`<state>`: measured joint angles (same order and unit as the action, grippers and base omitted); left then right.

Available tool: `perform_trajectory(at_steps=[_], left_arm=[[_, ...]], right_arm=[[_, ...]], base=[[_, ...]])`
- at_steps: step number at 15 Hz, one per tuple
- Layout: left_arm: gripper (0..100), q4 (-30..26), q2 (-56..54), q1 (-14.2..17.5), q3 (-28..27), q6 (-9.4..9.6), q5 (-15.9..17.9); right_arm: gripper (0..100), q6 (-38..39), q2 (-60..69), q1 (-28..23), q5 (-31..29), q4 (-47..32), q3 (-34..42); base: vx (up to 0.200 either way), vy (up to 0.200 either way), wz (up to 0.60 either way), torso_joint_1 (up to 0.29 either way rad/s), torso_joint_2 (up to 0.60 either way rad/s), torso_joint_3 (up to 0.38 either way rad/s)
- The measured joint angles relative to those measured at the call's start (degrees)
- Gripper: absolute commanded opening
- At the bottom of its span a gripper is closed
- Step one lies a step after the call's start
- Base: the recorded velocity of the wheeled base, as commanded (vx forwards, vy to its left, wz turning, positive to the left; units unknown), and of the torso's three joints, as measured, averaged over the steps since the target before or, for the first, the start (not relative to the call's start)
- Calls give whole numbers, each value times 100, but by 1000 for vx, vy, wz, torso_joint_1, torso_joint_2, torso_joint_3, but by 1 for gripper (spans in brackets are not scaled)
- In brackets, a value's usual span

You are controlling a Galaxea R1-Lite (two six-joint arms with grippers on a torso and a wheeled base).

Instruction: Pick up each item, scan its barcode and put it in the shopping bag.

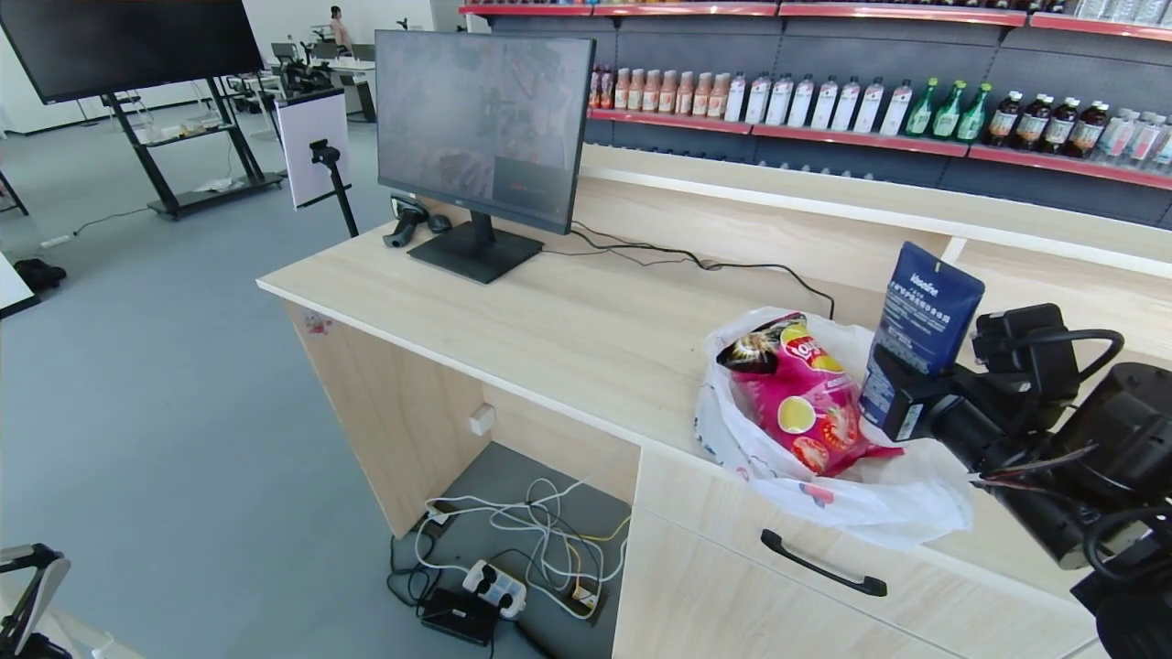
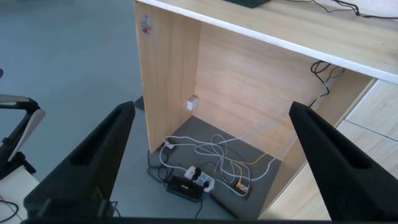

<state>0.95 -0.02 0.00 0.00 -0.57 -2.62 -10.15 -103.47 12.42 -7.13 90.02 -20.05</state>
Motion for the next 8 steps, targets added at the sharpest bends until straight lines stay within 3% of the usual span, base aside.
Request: perform_trajectory(at_steps=[3,8], left_arm=[[100,0,0,0,0,0,0],[100,0,0,0,0,-2,0]], right_arm=[[0,-60,-218,-234,5,-7,-146],[0,-167,-512,-162,10,1,-144]], base=[[0,0,0,0,0,0],[0,0,0,0,0,0]])
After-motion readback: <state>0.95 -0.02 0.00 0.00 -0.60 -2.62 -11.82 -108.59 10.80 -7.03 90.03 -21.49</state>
